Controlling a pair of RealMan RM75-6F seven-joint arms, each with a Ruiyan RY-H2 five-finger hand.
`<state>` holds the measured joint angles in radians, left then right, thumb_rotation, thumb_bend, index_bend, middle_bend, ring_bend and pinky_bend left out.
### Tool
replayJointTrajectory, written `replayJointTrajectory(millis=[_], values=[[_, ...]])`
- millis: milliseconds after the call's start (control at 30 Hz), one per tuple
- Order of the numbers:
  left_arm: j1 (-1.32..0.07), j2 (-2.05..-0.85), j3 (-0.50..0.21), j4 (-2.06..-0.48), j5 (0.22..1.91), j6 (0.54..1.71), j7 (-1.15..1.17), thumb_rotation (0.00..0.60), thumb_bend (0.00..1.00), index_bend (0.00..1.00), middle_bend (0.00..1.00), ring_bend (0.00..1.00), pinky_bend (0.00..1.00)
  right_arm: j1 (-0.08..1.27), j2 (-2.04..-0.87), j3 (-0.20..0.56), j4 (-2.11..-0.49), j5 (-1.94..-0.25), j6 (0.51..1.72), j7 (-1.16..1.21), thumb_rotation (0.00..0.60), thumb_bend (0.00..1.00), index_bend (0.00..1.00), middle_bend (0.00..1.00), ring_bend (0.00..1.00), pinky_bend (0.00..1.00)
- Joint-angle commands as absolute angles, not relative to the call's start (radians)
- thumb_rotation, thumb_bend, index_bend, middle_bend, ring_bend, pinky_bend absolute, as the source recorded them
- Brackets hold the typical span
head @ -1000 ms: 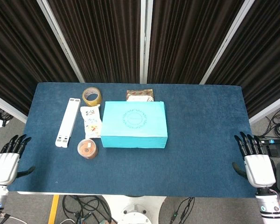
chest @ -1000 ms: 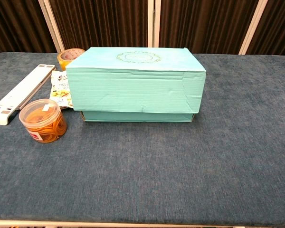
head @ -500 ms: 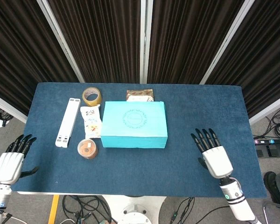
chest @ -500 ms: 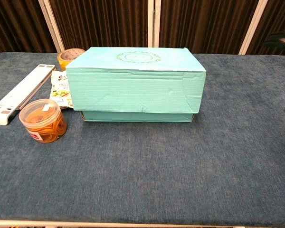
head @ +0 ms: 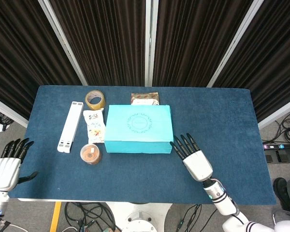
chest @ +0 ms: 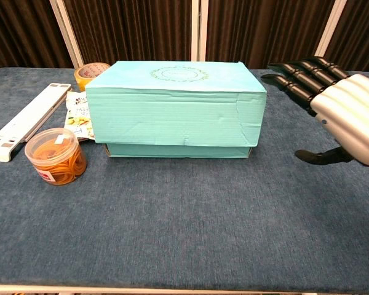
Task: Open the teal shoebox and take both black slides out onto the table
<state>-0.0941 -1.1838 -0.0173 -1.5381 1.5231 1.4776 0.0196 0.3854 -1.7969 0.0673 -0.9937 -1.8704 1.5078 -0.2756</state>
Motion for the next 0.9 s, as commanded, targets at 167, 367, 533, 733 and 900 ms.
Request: replayJointTrajectory(millis=[167, 367, 533, 733, 900], values=[[-0.100, -1.187, -0.018, -1.520, 1.524, 1.469, 0.002, 0.600, 0.12, 0.11, 0.06, 0.02, 0.06, 0.447, -1.980, 0.069, -0.732, -1.879, 1.605, -0.109, 0.600, 0.00, 0.00, 0.00, 0.00, 0.00], [-0.102, -1.192, -0.018, -1.500, 1.528, 1.469, -0.009, 0.600, 0.12, 0.11, 0.06, 0.02, 0.06, 0.480, -2.078, 0.079, -0.550, -1.851, 1.643, -0.030, 0.600, 0.00, 0.00, 0.00, 0.00, 0.00], [-0.107, -1.189, -0.014, -1.489, 1.532, 1.459, -0.018, 0.600, 0.12, 0.11, 0.06, 0.02, 0.06, 0.524, -2.144, 0.081, -0.397, -1.837, 1.674, 0.049, 0.600, 0.00, 0.00, 0.00, 0.00, 0.00], [-0.117, -1.173, -0.018, -1.495, 1.532, 1.449, -0.022, 0.600, 0.12, 0.11, 0.06, 0.02, 0.06, 0.544, -2.191, 0.060, -0.283, -1.817, 1.667, 0.089, 0.600, 0.00, 0.00, 0.00, 0.00, 0.00], [-0.122, -1.176, -0.017, -1.493, 1.530, 1.440, -0.021, 0.600, 0.12, 0.11, 0.06, 0.02, 0.06, 0.553, -2.202, 0.030, -0.234, -1.811, 1.662, 0.095, 0.600, 0.00, 0.00, 0.00, 0.00, 0.00]])
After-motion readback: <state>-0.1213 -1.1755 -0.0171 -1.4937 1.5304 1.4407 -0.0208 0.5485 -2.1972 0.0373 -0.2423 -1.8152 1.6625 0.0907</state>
